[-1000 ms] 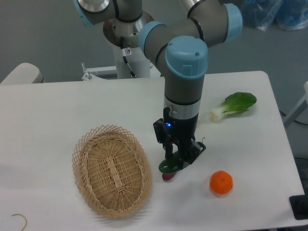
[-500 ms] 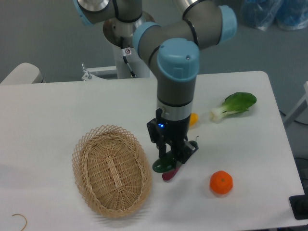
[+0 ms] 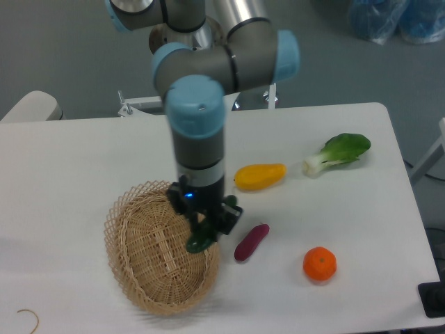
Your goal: Place the cucumber in the basket
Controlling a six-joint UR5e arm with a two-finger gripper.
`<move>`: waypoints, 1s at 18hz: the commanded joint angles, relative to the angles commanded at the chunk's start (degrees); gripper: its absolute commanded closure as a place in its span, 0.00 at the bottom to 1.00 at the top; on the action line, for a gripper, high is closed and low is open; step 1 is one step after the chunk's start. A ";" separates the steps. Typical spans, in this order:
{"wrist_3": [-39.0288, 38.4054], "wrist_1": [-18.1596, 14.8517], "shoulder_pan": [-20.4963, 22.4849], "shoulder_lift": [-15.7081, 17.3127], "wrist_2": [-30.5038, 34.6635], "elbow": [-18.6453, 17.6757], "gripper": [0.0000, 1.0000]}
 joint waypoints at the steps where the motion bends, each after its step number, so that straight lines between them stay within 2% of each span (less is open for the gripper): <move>1: -1.94 0.00 -0.70 -0.70 0.35 0.00 0.63; 6: -8.37 0.27 -4.22 -3.95 3.77 0.26 0.63; 10: -11.70 0.53 -4.66 -5.36 4.92 0.26 0.63; 14: -19.17 5.53 -5.63 -7.47 8.26 0.26 0.63; 18: -19.45 5.72 -6.51 -8.70 9.05 0.00 0.63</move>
